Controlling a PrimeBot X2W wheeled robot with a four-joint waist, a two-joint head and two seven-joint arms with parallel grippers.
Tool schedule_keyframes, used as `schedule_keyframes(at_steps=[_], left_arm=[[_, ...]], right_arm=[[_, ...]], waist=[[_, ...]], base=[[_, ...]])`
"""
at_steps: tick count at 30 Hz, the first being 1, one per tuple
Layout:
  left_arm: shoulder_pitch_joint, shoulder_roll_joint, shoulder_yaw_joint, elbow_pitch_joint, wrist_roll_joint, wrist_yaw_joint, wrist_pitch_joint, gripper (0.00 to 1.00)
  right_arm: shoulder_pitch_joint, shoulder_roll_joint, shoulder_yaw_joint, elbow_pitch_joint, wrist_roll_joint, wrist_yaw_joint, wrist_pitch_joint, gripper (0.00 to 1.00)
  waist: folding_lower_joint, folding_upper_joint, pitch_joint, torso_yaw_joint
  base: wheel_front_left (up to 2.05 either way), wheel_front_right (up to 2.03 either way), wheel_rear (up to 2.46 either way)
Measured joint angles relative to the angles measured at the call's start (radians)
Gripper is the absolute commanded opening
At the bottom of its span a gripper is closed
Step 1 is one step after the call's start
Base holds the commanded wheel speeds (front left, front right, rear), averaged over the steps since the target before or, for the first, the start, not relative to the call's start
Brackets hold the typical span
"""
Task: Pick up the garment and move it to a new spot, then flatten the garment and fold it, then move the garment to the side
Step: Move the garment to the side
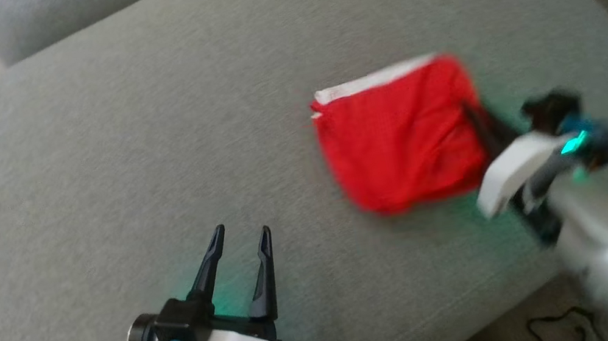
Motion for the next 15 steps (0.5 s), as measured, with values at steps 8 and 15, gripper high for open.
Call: schedule_keyframes(at_steps=[8, 15], left_arm=[[-0.028, 0.001, 0.011, 0.013, 0.037, -0.001, 0.000, 1.00], [-0.057, 0.001, 0.020, 0.008, 0.045, -0.010, 0.000, 1.00]], right_arm=[[-0.232, -0.165, -0.080, 0.140, -0.080, 0.000, 0.016, 0.00], [-0.336, -0.305, -0.214, 0.274, -0.135, 0.000, 0.021, 0.00]], waist=[[0.0001, 0.0000, 0.067, 0.102], [0.0002, 0.0000, 0.124, 0.172]], base=[[0.00, 0.00, 0.00], [0.00, 0.00, 0.00]])
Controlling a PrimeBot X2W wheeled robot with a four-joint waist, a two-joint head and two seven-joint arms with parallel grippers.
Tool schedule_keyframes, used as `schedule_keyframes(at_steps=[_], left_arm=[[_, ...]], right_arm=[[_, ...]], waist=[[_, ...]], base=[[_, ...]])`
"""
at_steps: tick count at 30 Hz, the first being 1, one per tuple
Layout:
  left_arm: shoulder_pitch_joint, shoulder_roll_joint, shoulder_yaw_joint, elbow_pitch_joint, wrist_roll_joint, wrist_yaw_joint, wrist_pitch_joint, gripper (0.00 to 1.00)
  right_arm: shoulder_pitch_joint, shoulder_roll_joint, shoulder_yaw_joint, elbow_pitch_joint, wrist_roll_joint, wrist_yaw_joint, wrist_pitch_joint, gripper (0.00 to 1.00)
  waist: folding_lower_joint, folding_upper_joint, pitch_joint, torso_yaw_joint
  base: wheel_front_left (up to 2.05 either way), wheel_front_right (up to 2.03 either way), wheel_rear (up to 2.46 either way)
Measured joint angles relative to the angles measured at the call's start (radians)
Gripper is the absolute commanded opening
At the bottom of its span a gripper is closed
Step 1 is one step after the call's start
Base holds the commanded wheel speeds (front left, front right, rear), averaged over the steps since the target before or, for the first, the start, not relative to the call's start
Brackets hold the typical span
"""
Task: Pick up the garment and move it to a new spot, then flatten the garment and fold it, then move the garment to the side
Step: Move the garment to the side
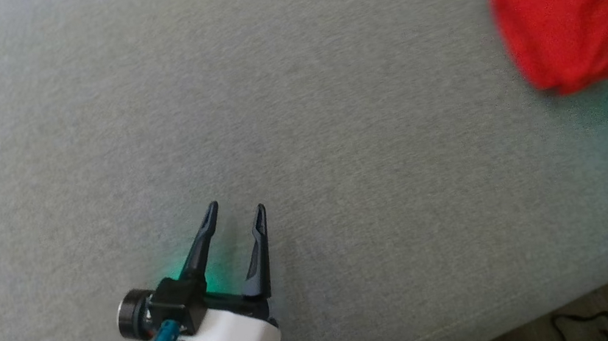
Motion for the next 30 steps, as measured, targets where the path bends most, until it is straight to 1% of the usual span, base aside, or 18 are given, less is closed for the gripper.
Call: schedule_keyframes(at_steps=[4, 5, 6, 7, 11, 13, 15, 18, 21, 22, 23, 26, 27, 30], left_arm=[[-0.006, 0.000, 0.015, -0.008, 0.000, 0.000, 0.000, 1.00], [-0.006, 0.000, 0.020, -0.008, 0.004, 0.000, 0.000, 1.00], [-0.006, 0.000, 0.021, -0.008, 0.009, -0.002, 0.000, 1.00], [-0.007, 0.000, 0.022, -0.009, 0.010, -0.003, 0.000, 1.00], [-0.017, 0.000, 0.025, -0.008, 0.010, -0.007, 0.000, 1.00], [-0.024, 0.000, 0.029, -0.008, 0.008, -0.003, 0.000, 1.00], [-0.024, 0.000, 0.036, -0.008, 0.008, 0.005, 0.000, 1.00], [-0.023, -0.001, 0.058, -0.008, 0.005, 0.026, 0.000, 1.00], [-0.016, -0.001, 0.087, -0.008, 0.005, 0.050, 0.000, 1.00], [-0.016, -0.001, 0.087, -0.008, 0.005, 0.050, 0.000, 1.00], [-0.008, -0.001, 0.107, -0.008, 0.005, 0.064, 0.000, 1.00], [0.018, -0.001, 0.133, -0.004, 0.005, 0.076, 0.000, 1.00], [0.018, -0.001, 0.133, -0.004, 0.005, 0.076, 0.000, 1.00], [0.052, -0.001, 0.159, 0.005, 0.005, 0.087, 0.000, 1.00]], right_arm=[[-0.028, -0.052, -0.058, 0.043, -0.042, 0.000, -0.002, 0.00], [-0.033, -0.057, -0.076, 0.049, -0.051, 0.000, -0.002, 0.05], [-0.039, -0.059, -0.095, 0.055, -0.056, 0.000, -0.003, 0.48], [-0.045, -0.059, -0.111, 0.056, -0.061, 0.000, -0.004, 1.00], [-0.062, -0.061, -0.190, 0.041, -0.088, 0.000, -0.017, 1.00], [-0.063, -0.054, -0.236, -0.025, -0.107, 0.000, -0.021, 1.00], [-0.061, -0.029, -0.278, -0.120, -0.125, 0.000, -0.023, 1.00], [-0.030, 0.068, -0.309, -0.281, -0.135, 0.000, -0.024, 1.00], [0.062, 0.182, -0.307, -0.403, -0.134, 0.000, -0.025, 1.00], [0.062, 0.182, -0.307, -0.403, -0.134, 0.000, -0.025, 1.00], [0.145, 0.240, -0.305, -0.457, -0.127, 0.000, -0.025, 1.00], [0.270, 0.303, -0.292, -0.510, -0.104, 0.000, -0.025, 1.00], [0.270, 0.303, -0.292, -0.510, -0.104, 0.000, -0.025, 1.00], [0.380, 0.350, -0.289, -0.552, -0.069, 0.000, -0.025, 1.00]], waist=[[0.0000, 0.0000, 0.025, 0.023], [0.0000, 0.0000, 0.030, 0.027], [0.0000, 0.0000, 0.033, 0.030], [-0.0001, 0.0000, 0.037, 0.031], [0.0000, 0.0000, 0.040, 0.036], [-0.0001, 0.0000, 0.034, 0.038], [-0.0002, 0.0000, 0.023, 0.040], [-0.0002, 0.0000, -0.001, 0.048], [-0.0002, 0.0000, -0.032, 0.059], [-0.0002, 0.0000, -0.032, 0.059], [-0.0003, 0.0000, -0.056, 0.068], [-0.0003, 0.0000, -0.095, 0.088], [-0.0003, 0.0000, -0.095, 0.088], [-0.0003, 0.0000, -0.136, 0.111]], base=[[0.00, 0.00, 0.00], [0.00, 0.00, 0.00], [0.00, 0.00, 0.00], [0.00, 0.00, 0.00], [0.00, 0.00, 0.00], [0.00, 0.00, 0.00], [0.00, 0.00, 0.00], [0.00, 0.00, 0.00], [0.00, 0.00, 0.00], [0.00, 0.00, 0.00], [0.00, 0.00, 0.00], [0.00, 0.00, 0.00], [0.00, 0.00, 0.00], [0.00, 0.00, 0.00]])
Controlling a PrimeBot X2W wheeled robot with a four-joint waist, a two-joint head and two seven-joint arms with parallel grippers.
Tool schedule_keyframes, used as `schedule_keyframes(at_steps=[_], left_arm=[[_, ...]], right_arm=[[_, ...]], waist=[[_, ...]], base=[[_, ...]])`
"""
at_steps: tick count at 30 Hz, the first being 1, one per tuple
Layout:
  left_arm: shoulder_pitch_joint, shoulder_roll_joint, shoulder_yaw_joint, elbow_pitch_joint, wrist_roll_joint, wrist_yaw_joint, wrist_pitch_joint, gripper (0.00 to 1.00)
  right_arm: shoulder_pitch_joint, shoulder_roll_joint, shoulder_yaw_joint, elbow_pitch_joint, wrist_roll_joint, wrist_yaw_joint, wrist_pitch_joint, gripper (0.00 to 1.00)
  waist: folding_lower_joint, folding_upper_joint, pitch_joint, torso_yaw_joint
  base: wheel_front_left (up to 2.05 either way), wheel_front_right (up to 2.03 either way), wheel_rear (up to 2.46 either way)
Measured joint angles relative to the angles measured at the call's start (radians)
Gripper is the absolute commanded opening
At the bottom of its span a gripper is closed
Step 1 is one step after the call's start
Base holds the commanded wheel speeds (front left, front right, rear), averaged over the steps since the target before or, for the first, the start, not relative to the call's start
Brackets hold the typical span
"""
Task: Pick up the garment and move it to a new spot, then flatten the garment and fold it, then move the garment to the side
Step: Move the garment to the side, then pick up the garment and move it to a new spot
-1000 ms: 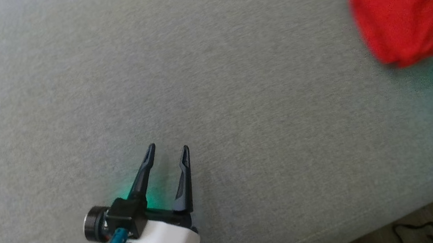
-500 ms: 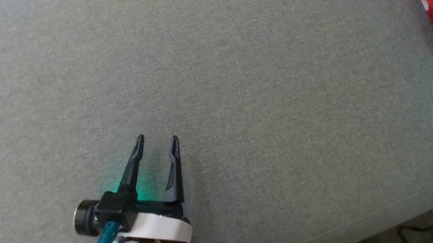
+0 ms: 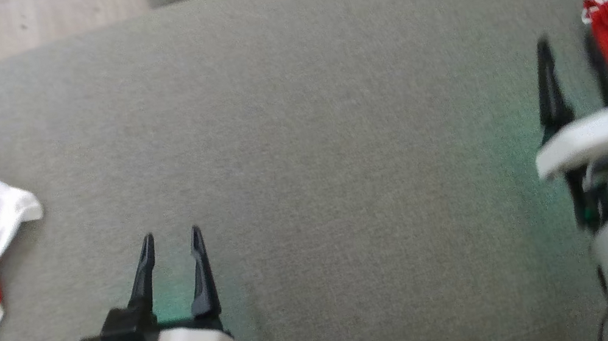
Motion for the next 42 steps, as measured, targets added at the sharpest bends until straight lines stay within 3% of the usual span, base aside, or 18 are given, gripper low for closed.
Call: schedule_keyframes(at_steps=[10, 18, 29, 35, 42], left_arm=[[0.101, 0.000, 0.041, 0.045, -0.001, 0.016, 0.000, 1.00], [0.152, 0.000, 0.070, 0.059, 0.001, 0.026, 0.000, 1.00], [0.156, 0.000, 0.072, 0.047, 0.000, 0.033, 0.000, 1.00], [0.156, 0.000, 0.066, 0.048, -0.009, 0.043, 0.000, 1.00], [0.158, 0.001, 0.100, 0.056, -0.018, 0.050, 0.000, 1.00]], right_arm=[[0.275, 0.025, 0.081, -0.001, 0.060, 0.000, 0.000, 1.00], [0.327, 0.030, 0.170, -0.054, 0.044, 0.000, 0.000, 1.00], [0.360, 0.030, 0.188, -0.074, 0.051, 0.000, 0.000, 1.00], [0.360, 0.030, 0.206, -0.075, 0.053, 0.000, 0.000, 1.00], [0.358, 0.030, 0.244, -0.076, 0.069, 0.000, 0.000, 1.00]], waist=[[-0.0001, 0.0000, -0.128, 0.067], [0.0000, 0.0000, -0.182, 0.084], [0.0002, 0.0000, -0.177, 0.116], [0.0002, 0.0000, -0.162, 0.199], [0.0002, 0.0000, -0.142, 0.367]], base=[[0.00, 0.00, 0.00], [0.00, 0.00, 0.00], [0.00, 0.00, 0.00], [0.00, 0.00, 0.00], [0.00, 0.00, 0.00]])
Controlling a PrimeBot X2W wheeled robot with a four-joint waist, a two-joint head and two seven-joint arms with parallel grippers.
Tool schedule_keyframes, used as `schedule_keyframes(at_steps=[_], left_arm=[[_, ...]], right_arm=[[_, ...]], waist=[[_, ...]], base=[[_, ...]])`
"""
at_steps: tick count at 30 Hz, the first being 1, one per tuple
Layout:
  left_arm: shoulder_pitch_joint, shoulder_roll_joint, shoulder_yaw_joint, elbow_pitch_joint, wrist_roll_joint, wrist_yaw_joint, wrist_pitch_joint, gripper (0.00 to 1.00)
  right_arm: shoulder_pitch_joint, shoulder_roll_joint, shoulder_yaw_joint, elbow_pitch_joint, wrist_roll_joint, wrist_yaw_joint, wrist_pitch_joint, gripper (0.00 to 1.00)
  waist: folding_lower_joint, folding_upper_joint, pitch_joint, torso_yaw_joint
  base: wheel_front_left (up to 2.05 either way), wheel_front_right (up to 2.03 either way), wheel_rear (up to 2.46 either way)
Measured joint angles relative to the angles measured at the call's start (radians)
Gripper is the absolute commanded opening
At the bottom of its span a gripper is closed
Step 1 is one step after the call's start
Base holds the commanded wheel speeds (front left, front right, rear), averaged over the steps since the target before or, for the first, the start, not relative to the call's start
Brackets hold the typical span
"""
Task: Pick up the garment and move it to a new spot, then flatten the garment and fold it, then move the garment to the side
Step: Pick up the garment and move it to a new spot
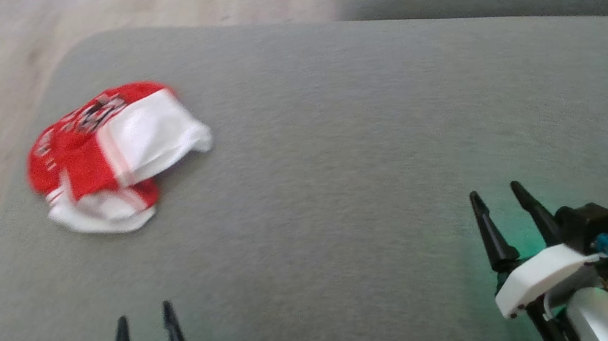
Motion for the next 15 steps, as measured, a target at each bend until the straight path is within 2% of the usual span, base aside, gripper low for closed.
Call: schedule_keyframes(at_steps=[6, 8, 13, 15], left_arm=[[0.034, 0.000, 0.056, 0.017, -0.035, 0.006, 0.000, 1.00], [0.049, -0.001, 0.083, 0.025, -0.064, -0.007, 0.000, 1.00], [0.040, -0.001, 0.153, 0.025, -0.074, -0.036, 0.000, 1.00], [0.011, -0.002, 0.204, 0.025, -0.108, -0.071, 0.000, 1.00]], right_arm=[[-0.004, 0.000, 0.045, 0.026, 0.018, 0.000, 0.000, 1.00], [-0.010, 0.001, 0.069, 0.028, 0.023, 0.000, 0.000, 1.00], [-0.044, 0.001, 0.094, 0.026, 0.024, 0.000, 0.000, 1.00], [-0.058, 0.001, 0.109, 0.017, 0.006, 0.000, 0.000, 1.00]], waist=[[0.0000, 0.0000, 0.015, 0.146], [-0.0001, 0.0000, 0.026, 0.194], [0.0000, 0.0000, 0.057, 0.207], [0.0000, 0.0000, 0.074, 0.195]], base=[[0.00, 0.00, 0.00], [0.00, 0.00, 0.00], [0.00, 0.00, 0.00], [0.00, 0.00, 0.00]])
